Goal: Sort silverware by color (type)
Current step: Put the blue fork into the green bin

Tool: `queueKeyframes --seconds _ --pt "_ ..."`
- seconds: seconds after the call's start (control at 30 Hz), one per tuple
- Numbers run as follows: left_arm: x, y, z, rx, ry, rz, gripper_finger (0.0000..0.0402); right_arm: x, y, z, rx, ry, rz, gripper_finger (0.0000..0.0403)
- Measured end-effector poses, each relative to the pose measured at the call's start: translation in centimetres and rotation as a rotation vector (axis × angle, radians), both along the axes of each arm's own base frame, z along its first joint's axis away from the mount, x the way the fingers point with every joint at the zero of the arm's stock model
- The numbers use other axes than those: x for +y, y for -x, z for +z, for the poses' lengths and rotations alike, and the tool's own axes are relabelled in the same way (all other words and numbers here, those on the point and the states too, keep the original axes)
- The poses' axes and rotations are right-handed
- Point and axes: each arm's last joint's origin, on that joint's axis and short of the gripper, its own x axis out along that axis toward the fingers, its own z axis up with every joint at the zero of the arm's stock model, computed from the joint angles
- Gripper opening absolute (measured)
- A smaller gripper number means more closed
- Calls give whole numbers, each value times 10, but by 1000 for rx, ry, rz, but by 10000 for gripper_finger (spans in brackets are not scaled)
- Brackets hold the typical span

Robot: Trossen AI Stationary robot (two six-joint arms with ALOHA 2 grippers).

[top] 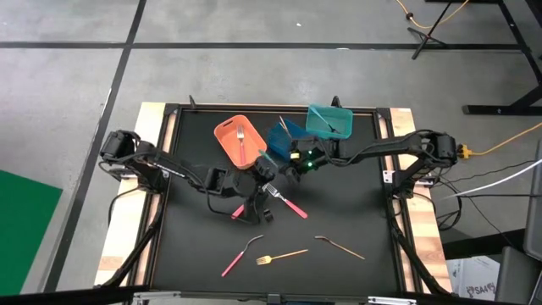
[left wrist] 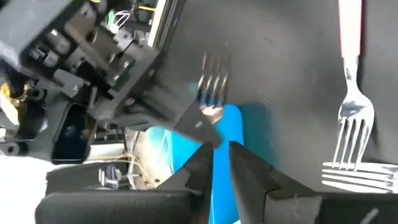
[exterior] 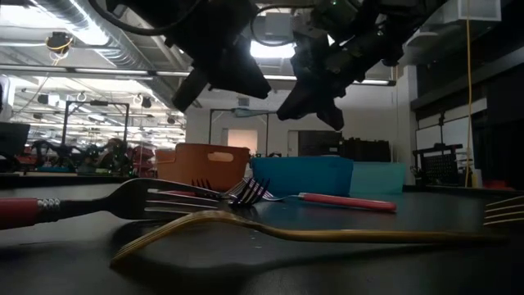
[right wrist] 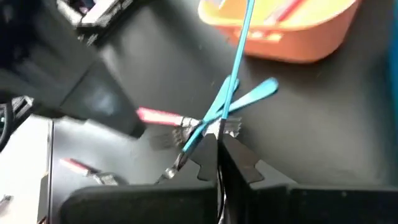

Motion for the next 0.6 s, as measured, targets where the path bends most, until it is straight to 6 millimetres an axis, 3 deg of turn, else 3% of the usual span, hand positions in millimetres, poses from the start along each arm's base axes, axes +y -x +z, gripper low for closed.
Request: queueKeyframes --seconds 0.17,0.4,0.6 --pt "-4 2 -2 -14 74 36 46 -22 14 13 -2 41 -38 0" --pt "-4 6 -7 -11 162 103 46 -62 51 36 39 160 -149 0" --pt "-4 6 -8 -15 217 103 46 -97 83 39 131 228 -234 0"
